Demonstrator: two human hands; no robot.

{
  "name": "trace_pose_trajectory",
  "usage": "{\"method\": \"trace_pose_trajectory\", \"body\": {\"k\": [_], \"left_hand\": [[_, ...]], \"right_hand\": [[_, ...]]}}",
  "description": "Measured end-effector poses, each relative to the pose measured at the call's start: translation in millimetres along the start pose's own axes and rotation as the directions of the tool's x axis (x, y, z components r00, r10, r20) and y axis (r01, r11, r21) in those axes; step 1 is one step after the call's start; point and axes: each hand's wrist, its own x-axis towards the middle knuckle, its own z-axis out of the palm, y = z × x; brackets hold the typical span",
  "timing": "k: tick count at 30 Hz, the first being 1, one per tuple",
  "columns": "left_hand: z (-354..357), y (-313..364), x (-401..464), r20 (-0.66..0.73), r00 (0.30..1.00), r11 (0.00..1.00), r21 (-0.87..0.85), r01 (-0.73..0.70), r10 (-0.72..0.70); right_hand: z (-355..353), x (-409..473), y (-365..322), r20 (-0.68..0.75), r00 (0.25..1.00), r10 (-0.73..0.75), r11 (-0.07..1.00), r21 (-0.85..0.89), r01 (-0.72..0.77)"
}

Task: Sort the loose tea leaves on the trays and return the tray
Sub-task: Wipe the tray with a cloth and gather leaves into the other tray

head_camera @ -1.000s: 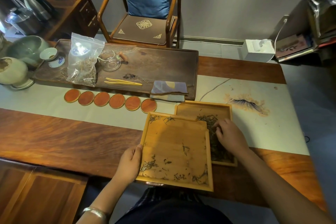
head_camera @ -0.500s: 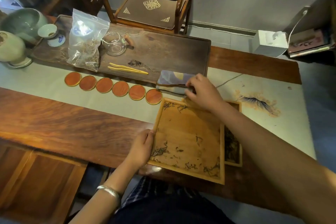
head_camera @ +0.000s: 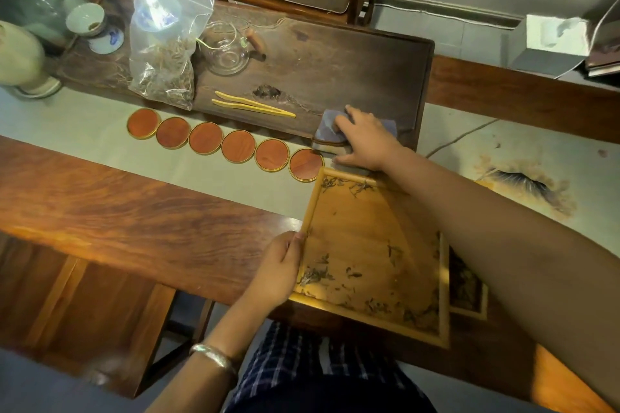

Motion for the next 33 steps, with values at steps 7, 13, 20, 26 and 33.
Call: {"method": "trace_pose_trajectory", "body": {"k": [7, 13, 20, 26, 33], "left_hand": [[-5.3, -0.1, 2.7, 0.018, 1.000, 1.000, 0.011, -0.015, 0.014], [-2.7, 3.0, 2.5, 0.029, 0.999, 0.998, 0.038, -0.040, 0.039], [7.5, 13.0, -2.1, 0.032, 0.998, 0.998, -0.006, -0.060, 0.060], [22.1, 22.3, -7.9, -0.015, 0.999, 0.993, 0.107, -0.039, 0.040], [40.6, 33.2, -13.2, -0.017, 0.994, 0.983, 0.149, -0.106, 0.110]], "right_hand": [[3.7, 1.4, 2.0, -0.161, 0.987, -0.019, 1.000, -0.013, 0.017], [-4.1, -12.6, 3.6, -0.300, 0.954, 0.020, 0.997, 0.083, 0.005], [-54.3, -76.7, -9.1, -0.549, 0.801, 0.241, 0.910, 0.414, 0.010], [-45.5, -155.4, -52.0, -0.500, 0.768, 0.402, 0.838, 0.539, -0.088], [-10.1, -155.9, -90.9, -0.379, 0.825, 0.419, 0.856, 0.467, -0.221]]}}
